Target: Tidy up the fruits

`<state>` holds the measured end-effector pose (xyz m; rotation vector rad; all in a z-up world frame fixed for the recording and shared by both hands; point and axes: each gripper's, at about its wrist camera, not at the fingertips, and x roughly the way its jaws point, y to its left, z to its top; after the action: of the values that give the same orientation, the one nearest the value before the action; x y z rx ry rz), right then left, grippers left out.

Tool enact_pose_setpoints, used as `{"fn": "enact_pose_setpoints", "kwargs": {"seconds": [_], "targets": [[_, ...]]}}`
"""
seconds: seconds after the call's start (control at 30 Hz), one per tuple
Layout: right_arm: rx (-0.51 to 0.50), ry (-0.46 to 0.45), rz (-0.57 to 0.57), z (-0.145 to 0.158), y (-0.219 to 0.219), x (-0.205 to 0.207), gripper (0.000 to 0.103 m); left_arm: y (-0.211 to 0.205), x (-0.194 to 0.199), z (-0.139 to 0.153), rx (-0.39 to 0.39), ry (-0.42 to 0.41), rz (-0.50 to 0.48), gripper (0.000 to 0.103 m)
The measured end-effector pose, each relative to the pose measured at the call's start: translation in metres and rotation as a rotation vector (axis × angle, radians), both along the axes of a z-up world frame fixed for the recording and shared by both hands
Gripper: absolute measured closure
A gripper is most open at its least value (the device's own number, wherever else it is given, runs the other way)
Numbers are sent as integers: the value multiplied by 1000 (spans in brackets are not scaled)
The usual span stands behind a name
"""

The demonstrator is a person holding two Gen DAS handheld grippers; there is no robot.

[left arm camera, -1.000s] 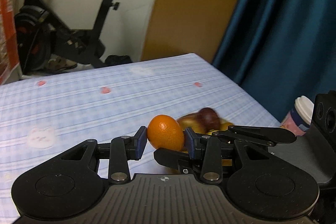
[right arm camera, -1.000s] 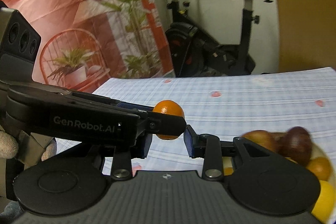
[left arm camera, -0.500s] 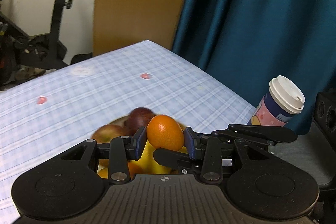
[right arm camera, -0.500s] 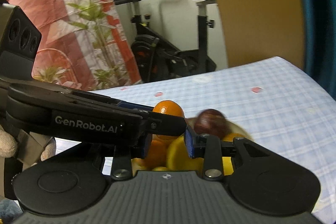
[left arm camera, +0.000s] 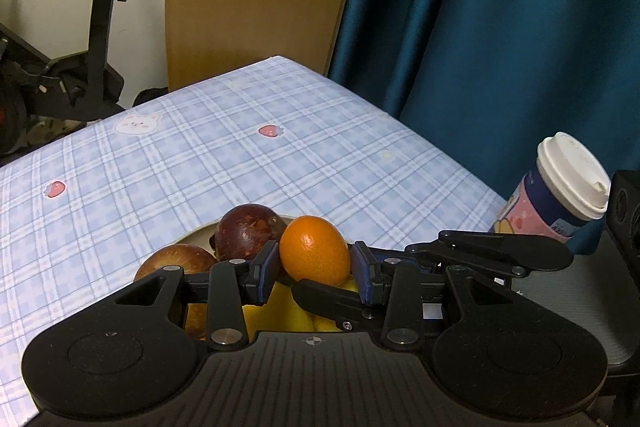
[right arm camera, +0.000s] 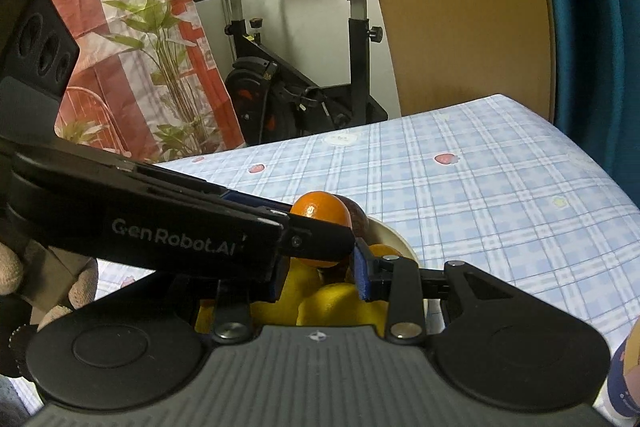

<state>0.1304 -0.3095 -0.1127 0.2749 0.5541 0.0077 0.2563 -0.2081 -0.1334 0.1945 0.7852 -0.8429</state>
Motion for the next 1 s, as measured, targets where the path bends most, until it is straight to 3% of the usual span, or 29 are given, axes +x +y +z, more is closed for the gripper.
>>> {"fn": "enact_pose_setpoints", "kwargs": {"seconds": [0.43, 0.63, 0.7, 0.77, 0.8, 0.87, 1.0], "targets": [[-14, 35, -10, -3, -1, 7, 66, 11, -3, 7, -10, -22, 37, 56], [-44, 33, -15, 4, 3, 5, 66, 39, -10, 22, -55, -54, 123, 32], [-59, 30, -20, 7, 5, 4, 61, 54, -14, 30, -96, -55, 153, 21], [-78, 23, -30, 12, 8, 1, 46, 66, -18, 39, -125, -65, 182, 12], [-91, 14, -41, 16, 9, -1, 41, 73, -22, 43, -125, -76, 204, 12], [-105, -11, -54, 24, 12, -6, 19, 85, -30, 52, -104, -107, 259, 11], [-80, -64, -63, 41, 17, -16, 2, 111, -49, 68, -87, -145, 353, 11]]}}
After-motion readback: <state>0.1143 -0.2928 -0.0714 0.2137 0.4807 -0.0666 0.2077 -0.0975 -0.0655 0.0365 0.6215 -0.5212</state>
